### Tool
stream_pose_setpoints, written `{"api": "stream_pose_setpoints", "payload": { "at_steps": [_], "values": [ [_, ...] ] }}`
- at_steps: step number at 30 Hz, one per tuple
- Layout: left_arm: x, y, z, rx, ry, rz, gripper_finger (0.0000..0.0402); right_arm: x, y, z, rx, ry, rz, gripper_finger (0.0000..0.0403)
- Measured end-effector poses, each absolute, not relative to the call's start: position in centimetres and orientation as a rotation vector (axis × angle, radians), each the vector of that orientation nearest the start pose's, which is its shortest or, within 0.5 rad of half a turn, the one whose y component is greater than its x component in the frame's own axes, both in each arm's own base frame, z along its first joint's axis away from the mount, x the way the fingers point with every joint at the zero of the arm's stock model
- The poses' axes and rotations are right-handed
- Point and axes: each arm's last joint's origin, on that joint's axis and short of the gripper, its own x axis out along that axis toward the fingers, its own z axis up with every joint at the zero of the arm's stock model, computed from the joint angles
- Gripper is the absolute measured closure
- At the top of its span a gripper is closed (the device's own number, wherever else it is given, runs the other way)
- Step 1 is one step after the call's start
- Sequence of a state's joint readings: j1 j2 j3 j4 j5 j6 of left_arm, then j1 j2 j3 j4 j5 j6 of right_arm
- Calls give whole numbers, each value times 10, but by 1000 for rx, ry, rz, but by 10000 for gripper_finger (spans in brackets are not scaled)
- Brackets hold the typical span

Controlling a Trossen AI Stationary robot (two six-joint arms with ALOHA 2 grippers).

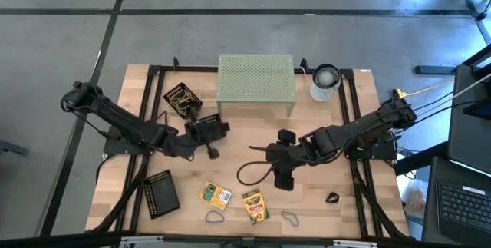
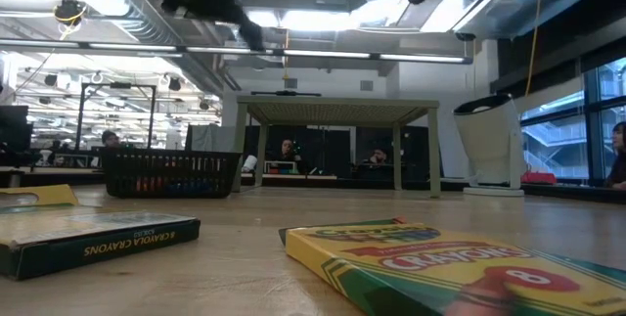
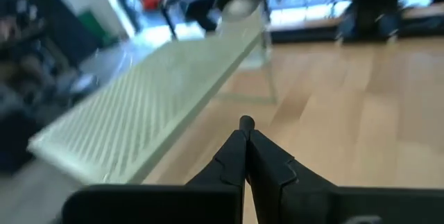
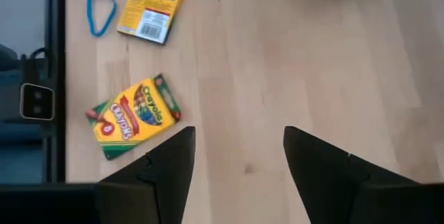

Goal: Pick & Place Office Desk Supplies
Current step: Put the black rubber band into the top black bin, then put the blue rubber band into the top black bin

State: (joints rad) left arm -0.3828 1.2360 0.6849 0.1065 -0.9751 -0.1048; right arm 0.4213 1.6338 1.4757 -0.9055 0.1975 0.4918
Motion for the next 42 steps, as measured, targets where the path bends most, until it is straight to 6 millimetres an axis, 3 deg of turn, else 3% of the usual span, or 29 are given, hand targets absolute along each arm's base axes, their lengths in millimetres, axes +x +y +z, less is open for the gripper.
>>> {"api": "stream_pose_setpoints", "payload": {
  "at_steps": [5, 13, 25, 35, 42],
  "values": [
    [221, -46, 233, 80, 482, 634, 398, 305, 139, 304, 111, 1027, -27, 179],
    [185, -2, 225, -90, 705, 864, 398, 305, 140, 304, 108, 1023, -26, 179],
    [173, 56, 203, -184, 833, 1202, 386, 305, 140, 304, 108, 1023, -26, 179],
    [169, 70, 201, -250, 895, 1197, 321, 305, 140, 304, 111, 1024, -28, 179],
    [168, 71, 201, -256, 896, 1198, 275, 300, 142, 298, 210, 1077, -67, 179]
  ]
}}
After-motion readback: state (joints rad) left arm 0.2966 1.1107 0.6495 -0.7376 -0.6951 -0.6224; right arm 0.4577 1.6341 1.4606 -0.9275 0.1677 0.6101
